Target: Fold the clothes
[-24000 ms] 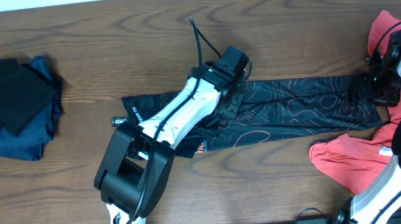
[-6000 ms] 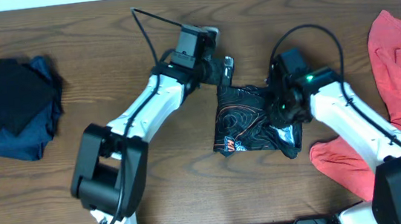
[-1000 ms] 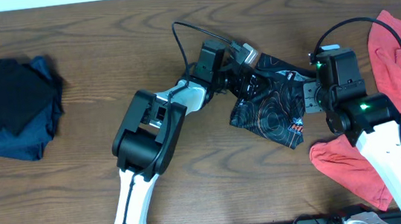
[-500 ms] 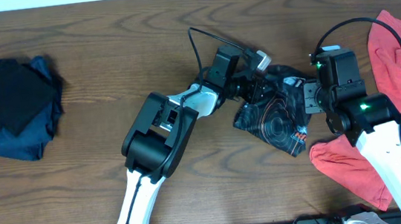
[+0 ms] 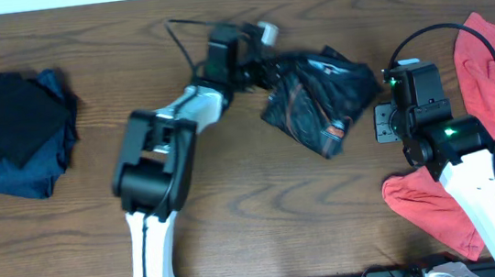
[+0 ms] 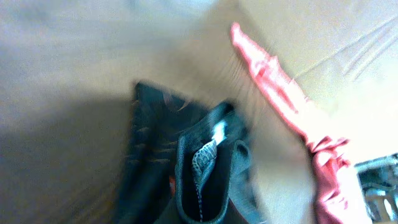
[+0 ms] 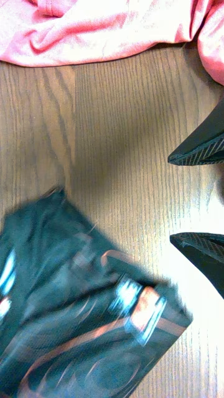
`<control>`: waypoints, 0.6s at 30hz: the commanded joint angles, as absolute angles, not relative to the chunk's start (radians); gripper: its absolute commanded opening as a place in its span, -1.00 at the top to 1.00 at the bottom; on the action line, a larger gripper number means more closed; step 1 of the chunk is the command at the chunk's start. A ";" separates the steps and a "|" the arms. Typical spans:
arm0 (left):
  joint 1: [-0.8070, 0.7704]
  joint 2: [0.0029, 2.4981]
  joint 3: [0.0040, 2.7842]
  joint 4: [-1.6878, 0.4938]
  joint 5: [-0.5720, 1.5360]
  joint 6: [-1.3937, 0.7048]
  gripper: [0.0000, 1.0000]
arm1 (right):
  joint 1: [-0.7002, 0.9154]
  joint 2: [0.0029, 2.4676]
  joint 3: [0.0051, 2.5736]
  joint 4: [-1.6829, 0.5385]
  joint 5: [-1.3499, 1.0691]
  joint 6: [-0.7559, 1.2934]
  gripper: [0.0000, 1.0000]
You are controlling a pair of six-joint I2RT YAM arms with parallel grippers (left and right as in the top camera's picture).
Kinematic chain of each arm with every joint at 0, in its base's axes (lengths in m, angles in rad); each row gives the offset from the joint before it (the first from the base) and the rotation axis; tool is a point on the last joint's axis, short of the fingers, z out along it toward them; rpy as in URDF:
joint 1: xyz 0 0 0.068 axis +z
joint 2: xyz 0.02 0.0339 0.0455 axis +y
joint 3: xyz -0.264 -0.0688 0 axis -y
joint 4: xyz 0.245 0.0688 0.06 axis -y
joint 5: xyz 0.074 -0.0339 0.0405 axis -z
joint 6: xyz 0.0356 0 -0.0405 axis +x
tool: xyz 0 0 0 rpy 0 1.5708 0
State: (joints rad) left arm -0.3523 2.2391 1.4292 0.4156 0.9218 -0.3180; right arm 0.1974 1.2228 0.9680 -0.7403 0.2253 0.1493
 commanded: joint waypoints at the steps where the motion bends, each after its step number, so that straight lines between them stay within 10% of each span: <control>1: -0.312 2.117 1.461 0.420 1.000 -0.357 0.88 | 0.193 1.219 0.969 -0.742 0.236 0.161 0.32; 18: -0.271 2.054 1.459 0.078 0.974 -0.113 0.88 | 0.193 1.219 0.969 -0.748 0.231 0.164 0.32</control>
State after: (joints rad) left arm -0.2710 2.0499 1.4525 0.0921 0.9718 -0.2050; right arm 0.1974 1.2228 0.9680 -0.7448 0.2249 0.1493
